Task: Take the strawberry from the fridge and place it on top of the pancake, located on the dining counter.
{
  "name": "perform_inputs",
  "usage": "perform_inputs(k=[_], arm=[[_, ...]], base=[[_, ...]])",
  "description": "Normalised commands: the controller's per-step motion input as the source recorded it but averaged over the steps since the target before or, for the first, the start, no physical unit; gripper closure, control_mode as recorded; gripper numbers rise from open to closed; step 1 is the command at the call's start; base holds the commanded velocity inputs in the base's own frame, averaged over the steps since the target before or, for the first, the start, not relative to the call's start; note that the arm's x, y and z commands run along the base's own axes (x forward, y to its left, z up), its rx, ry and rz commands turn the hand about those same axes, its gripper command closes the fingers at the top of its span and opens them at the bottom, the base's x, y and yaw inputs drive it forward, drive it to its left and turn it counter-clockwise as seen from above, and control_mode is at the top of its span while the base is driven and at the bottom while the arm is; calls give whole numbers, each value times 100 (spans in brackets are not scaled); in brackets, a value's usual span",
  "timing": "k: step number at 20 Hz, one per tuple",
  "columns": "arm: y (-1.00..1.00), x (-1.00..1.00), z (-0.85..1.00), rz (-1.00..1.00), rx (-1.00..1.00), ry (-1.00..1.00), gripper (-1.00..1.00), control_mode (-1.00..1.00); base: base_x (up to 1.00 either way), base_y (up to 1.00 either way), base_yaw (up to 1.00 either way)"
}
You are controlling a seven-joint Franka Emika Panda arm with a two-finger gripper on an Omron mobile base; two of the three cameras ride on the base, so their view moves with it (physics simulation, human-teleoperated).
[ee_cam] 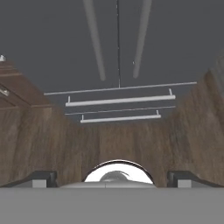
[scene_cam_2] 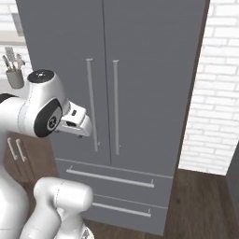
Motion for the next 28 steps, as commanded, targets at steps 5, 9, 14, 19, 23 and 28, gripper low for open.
perform_inputs(k=[5, 9, 14, 19, 23, 28], arm=[[0, 5, 0, 0, 0, 0, -100, -100], [-5, 68, 0, 0, 0, 0, -100, -100], [-21, 91, 0, 0, 0, 0, -100, -100], [-31, 59, -12, 0, -7, -10, -100, -100], [-28, 39, -27, 0, -6, -24, -100, -100], [-27, 32, -22, 0, 8, -16, -100, -100]], base=[[-7, 0, 0], [0, 0, 0], [0, 0, 0], [0, 0, 0], [0, 0, 0], [0, 0, 0]])
